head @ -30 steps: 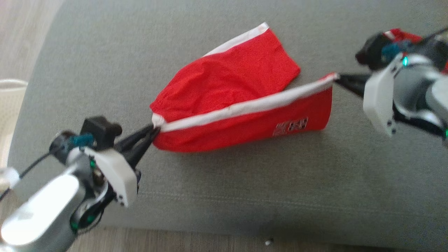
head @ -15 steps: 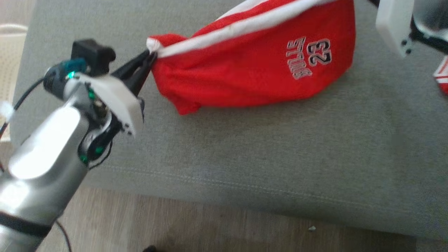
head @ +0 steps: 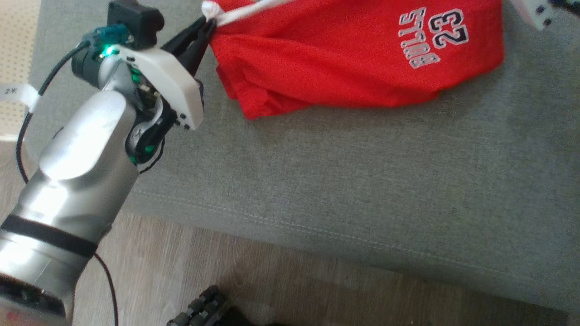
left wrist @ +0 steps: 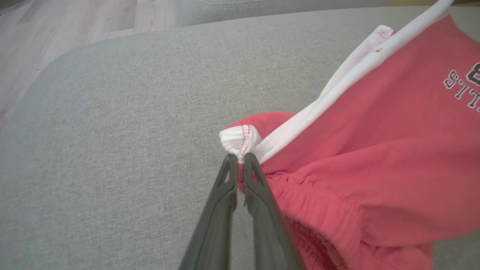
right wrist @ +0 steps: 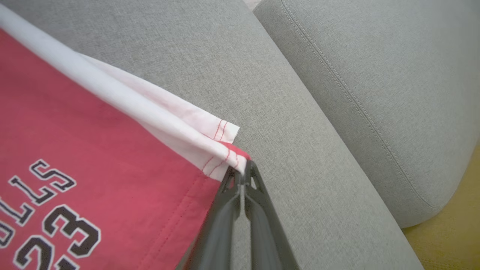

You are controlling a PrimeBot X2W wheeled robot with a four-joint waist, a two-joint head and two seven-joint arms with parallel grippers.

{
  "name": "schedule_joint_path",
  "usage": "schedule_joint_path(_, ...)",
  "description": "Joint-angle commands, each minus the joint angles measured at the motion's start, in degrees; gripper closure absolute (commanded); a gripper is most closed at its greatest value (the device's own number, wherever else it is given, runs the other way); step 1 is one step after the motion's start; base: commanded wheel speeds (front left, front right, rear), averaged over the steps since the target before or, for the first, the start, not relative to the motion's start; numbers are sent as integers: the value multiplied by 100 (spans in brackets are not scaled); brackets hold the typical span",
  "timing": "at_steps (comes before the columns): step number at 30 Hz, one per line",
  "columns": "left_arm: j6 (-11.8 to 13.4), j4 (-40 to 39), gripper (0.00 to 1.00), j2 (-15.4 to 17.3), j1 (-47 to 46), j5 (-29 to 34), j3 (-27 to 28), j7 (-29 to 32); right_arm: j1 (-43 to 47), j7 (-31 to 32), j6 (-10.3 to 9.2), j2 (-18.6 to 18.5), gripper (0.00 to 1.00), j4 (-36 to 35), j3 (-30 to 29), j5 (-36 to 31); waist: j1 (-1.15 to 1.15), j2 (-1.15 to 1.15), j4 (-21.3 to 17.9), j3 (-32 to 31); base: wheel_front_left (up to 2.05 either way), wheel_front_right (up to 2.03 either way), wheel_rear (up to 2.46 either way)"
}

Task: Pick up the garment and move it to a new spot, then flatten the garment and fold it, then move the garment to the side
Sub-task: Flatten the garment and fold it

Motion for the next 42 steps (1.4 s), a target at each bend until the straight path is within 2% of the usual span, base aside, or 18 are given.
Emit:
schedule_joint_path(1,-22,-10,100,191,-290,-7,263,-121,-146,-50,19,84,100,20,-88,-33,-1,0,54,84,0,0,0)
schedule_joint_path(6,-96,344,100,41,-479,-54,270,-327,-383,-205,19,302,100,444,-88,-95,-1,0,88,247,0,0,0)
schedule_joint_path(8,-124,470,100,-24,-541,-63,244,-384,-460,-355,19,377,0,573,-88,-169,-1,0,90,296,0,0,0)
schedule_joint_path(10,-145,585,0,-98,-590,-77,224,-452,-454,-393,19,446,0,689,-88,-219,-1,0,91,319,0,0,0)
schedule_joint_path(17,-194,914,0,-192,-656,-97,176,-734,-401,-785,19,608,0,1057,-93,-88,-1,0,9,218,0,0,0)
schedule_joint_path(22,-82,951,0,-136,-504,-144,326,-1135,-183,-1673,19,827,0,1589,-431,300,-1,0,-86,-97,0,0,0)
schedule_joint_path(25,44,830,0,-57,-301,-245,541,-1319,95,-2263,19,1030,0,1800,-500,298,-1,0,-183,-349,0,0,0)
schedule_joint_path(30,343,313,0,61,221,-284,970,-1450,479,-3223,19,1377,0,2151,-886,482,-1,0,-348,-809,0,0,0)
schedule_joint_path(34,561,-423,0,100,792,-195,1459,-1460,760,-3815,19,1661,0,2336,-1228,718,-1,0,-489,-1133,0,0,0)
schedule_joint_path(42,794,-1572,0,-79,1976,69,2284,-1462,1306,-4231,19,1929,0,2232,-1649,801,-1,0,-757,-1723,0,0,0)
